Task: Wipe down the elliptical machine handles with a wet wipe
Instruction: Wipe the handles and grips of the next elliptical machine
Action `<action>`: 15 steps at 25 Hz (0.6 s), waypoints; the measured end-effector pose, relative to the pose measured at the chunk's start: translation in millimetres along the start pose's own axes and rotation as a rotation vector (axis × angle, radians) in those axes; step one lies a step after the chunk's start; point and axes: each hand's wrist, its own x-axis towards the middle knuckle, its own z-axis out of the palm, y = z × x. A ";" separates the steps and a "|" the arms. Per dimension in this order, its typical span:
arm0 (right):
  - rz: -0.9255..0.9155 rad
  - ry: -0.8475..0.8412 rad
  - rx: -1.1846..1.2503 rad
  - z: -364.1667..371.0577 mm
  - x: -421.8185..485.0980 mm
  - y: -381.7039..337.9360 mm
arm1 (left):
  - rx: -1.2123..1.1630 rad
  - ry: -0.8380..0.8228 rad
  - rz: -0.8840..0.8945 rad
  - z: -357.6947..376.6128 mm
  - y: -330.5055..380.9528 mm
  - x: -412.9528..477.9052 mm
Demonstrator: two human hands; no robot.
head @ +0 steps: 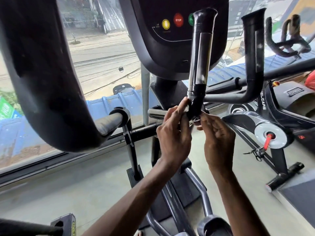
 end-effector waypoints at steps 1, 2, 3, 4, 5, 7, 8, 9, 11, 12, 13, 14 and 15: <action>0.002 -0.019 0.011 -1.4 0.0 -0.9 | -0.009 0.014 -0.030 1.1 2.9 3.2; 0.001 -0.031 0.017 -2.0 -0.5 -0.2 | 0.007 0.015 -0.026 -0.2 2.9 4.6; -0.002 -0.039 0.021 -2.0 -1.2 0.8 | 0.050 0.002 0.012 -4.5 -0.6 4.4; -0.002 -0.044 0.022 -2.0 -1.9 1.5 | 0.106 -0.025 0.082 -10.2 -6.9 2.9; 0.000 -0.048 0.024 -2.2 -2.8 2.0 | 0.166 -0.058 0.185 -16.5 -18.4 0.7; 0.001 -0.057 0.031 -2.5 -3.8 1.9 | 0.287 -0.110 0.379 -26.9 -53.4 1.2; 0.003 -0.059 0.030 -2.6 -4.5 1.4 | 0.344 -0.128 0.407 -31.0 -72.1 3.0; 0.001 -0.064 0.025 -2.8 -5.0 0.7 | 0.400 -0.139 0.388 -34.2 -90.4 5.4; -0.016 -0.066 0.000 -2.6 -5.3 0.3 | 0.483 -0.158 0.249 -41.3 -119.0 13.4; -0.021 -0.061 -0.014 -2.4 -5.5 0.4 | 0.506 -0.156 0.144 -43.2 -125.9 16.5; -0.023 -0.056 -0.019 -1.6 -5.5 1.1 | 0.517 -0.126 0.042 -42.8 -126.1 17.4; -0.026 -0.049 -0.015 -0.5 -5.5 1.9 | 0.508 -0.087 -0.028 -39.1 -119.7 17.5; -0.030 -0.040 -0.006 0.5 -5.7 2.7 | 0.480 -0.057 -0.039 -33.1 -107.4 15.4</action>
